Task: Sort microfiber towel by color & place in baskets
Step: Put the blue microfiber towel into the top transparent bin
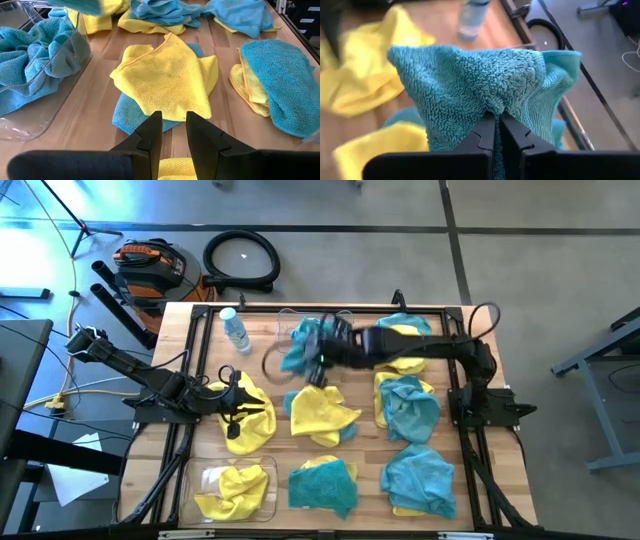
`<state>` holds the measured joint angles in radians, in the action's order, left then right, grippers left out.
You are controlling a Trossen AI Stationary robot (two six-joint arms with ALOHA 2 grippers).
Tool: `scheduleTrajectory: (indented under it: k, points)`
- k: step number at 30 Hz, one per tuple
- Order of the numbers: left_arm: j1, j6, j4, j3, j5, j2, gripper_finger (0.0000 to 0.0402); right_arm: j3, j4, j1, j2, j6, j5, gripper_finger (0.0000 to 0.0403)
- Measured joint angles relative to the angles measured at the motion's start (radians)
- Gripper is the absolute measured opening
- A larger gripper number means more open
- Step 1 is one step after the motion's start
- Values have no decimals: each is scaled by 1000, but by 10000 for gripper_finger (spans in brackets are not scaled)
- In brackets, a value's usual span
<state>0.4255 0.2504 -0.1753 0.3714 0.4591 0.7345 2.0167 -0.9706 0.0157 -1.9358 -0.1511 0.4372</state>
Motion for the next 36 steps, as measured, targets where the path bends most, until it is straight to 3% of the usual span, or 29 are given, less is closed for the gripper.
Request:
scheduleTrajectory:
  k: [4,10,14,18,36]
  points:
    - [0,0,0,0,0,0,74,0,53,115,-1,36,-76,1]
    - [0,0,0,0,0,0,74,-2,75,278,-25,48,-105,1]
    - [0,0,-3,1,0,0,74,-2,144,341,-73,84,-203,0]
    - [0,0,-7,1,1,0,74,-2,211,354,-148,126,-298,0]
    - [0,0,-16,1,2,0,74,-2,376,348,-428,154,-480,0]
